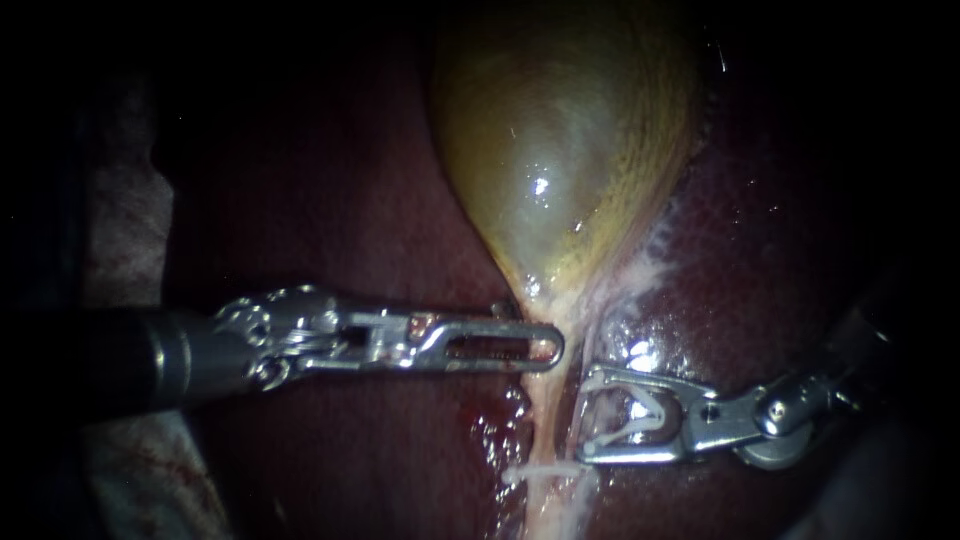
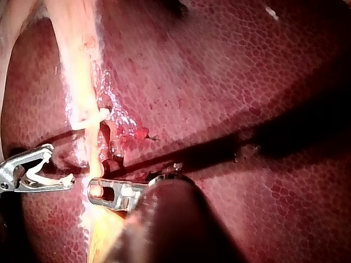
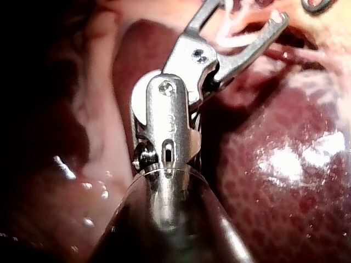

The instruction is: Clipping second clip left tube

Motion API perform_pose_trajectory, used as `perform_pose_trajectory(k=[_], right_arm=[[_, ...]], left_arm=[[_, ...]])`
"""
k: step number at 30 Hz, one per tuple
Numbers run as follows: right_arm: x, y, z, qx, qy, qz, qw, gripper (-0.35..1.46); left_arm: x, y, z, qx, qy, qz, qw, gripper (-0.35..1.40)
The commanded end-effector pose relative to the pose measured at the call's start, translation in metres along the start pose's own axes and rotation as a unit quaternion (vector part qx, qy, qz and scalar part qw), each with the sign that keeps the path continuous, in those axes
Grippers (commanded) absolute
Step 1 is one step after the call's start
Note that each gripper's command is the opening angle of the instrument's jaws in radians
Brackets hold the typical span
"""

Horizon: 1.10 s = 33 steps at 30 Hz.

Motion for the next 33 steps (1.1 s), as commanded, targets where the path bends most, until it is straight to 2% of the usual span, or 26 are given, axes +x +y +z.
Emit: perform_pose_trajectory(k=[1, 10, 24, 33], right_arm=[[-0.0003, 0.0, 0.0002, 0.0, 0.002, 0.006, 1.0, 0.6], [-0.0028, 0.0004, 0.0015, 0.007, 0.007, 0.02, 0.9998, 0.6], [-0.0047, 0.001, 0.0025, 0.01, 0.009, 0.026, 0.9996, 0.6], [-0.0059, 0.0008, 0.0044, 0.016, -0.001, 0.035, 0.9992, 0.6]], left_arm=[[0.0, 0.0, 0.0, 0.0, 0.0, 0.0, 1.0, -0.35], [0.0, 0.0001, 0.0, 0.0, 0.0, 0.0, 1.0, -0.35], [0.0, 0.0002, 0.0, 0.0, 0.0, 0.0, 1.0, -0.35], [0.0, 0.0003, -0.0001, 0.0, 0.0, 0.0, 1.0, -0.35]])
